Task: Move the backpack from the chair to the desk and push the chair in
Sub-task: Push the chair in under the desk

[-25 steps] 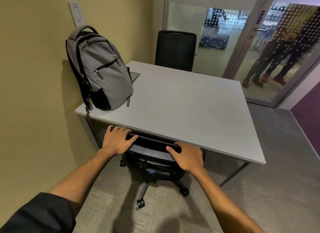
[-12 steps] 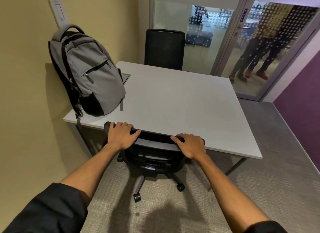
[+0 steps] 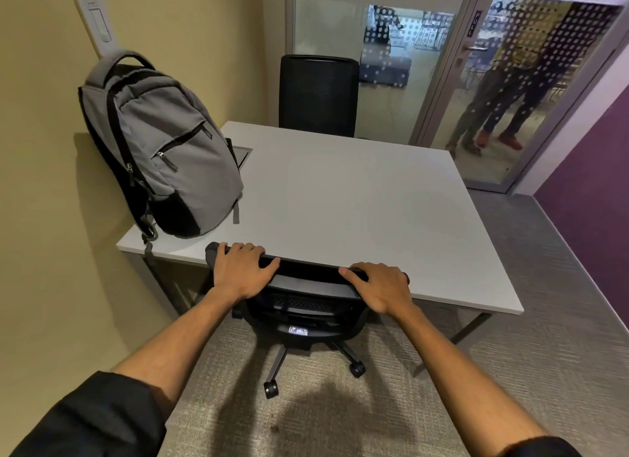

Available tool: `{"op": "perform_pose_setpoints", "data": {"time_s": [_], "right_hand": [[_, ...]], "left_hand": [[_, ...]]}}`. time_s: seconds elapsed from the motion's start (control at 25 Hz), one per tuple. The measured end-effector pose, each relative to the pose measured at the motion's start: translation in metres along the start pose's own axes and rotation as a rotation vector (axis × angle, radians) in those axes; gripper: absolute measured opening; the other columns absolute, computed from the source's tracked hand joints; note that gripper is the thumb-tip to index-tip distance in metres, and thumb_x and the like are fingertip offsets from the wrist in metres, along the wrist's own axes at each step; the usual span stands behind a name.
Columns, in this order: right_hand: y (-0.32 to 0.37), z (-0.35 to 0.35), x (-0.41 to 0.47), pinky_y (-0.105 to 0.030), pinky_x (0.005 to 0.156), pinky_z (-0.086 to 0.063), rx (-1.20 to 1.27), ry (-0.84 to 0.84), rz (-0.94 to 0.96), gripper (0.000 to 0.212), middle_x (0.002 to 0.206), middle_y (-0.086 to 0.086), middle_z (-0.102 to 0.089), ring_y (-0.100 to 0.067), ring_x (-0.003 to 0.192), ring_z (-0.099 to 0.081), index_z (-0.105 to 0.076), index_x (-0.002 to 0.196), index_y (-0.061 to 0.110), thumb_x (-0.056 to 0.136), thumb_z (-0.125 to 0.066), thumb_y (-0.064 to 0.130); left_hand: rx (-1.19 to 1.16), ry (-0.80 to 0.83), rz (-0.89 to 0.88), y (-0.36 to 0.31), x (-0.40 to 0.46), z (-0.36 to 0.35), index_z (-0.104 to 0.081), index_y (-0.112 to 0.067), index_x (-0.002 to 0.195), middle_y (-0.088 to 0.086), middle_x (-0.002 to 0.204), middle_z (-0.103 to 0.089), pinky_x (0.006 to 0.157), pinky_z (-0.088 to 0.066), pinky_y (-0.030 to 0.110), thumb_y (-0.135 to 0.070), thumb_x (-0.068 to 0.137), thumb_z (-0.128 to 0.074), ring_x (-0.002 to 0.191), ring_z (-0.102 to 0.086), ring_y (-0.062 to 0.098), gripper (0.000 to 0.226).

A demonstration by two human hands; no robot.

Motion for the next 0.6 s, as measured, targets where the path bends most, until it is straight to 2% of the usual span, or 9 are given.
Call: {"op": "perform_pose_setpoints", "data": {"time_s": [0.4,0.48,0.6], "right_hand": [[0.0039,0.0010,-0.0012,-0.040,0.086,-0.038,0.005,0.012,-0.031,0.095,0.111,0.004,-0.074,-0.022,0.102,-0.065,-0.066,0.121,0.037,0.074,-0.004,0.092],[0.0043,0.0023,-0.0019,-0.042,0.092,-0.039,0.024,0.046,-0.047,0.099,0.116,0.003,-0.073,-0.022,0.106,-0.065,-0.064,0.125,0.035,0.073,-0.004,0.093],[0.0051,0.0025,-0.0044,-0.046,0.106,-0.035,0.101,0.102,-0.057,0.098,0.137,0.001,-0.062,-0.022,0.124,-0.057,-0.055,0.138,0.030,0.076,-0.011,0.092]], "left_hand": [[-0.015,-0.014,0.002,0.0035,0.0015,0.0038,-0.067,-0.026,0.123,0.000,0.127,-0.069,0.113,-0.026,0.050,-0.068,0.090,-0.029,0.123,-0.056,0.023,0.066],[-0.012,0.016,-0.004,0.0031,0.0009,0.0037,-0.066,-0.027,0.126,0.000,0.130,-0.067,0.113,-0.025,0.051,-0.071,0.089,-0.028,0.126,-0.055,0.023,0.069],[-0.014,0.047,-0.011,0.0023,-0.0004,0.0030,-0.063,-0.027,0.129,0.001,0.133,-0.065,0.115,-0.023,0.052,-0.075,0.088,-0.025,0.129,-0.053,0.023,0.073]]}}
Point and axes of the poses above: each hand's wrist, its own x-axis towards the middle knuckle, its own z-axis out of the back of the hand, y = z × x, the point moved 7 cm from there along x, towards the middle knuckle
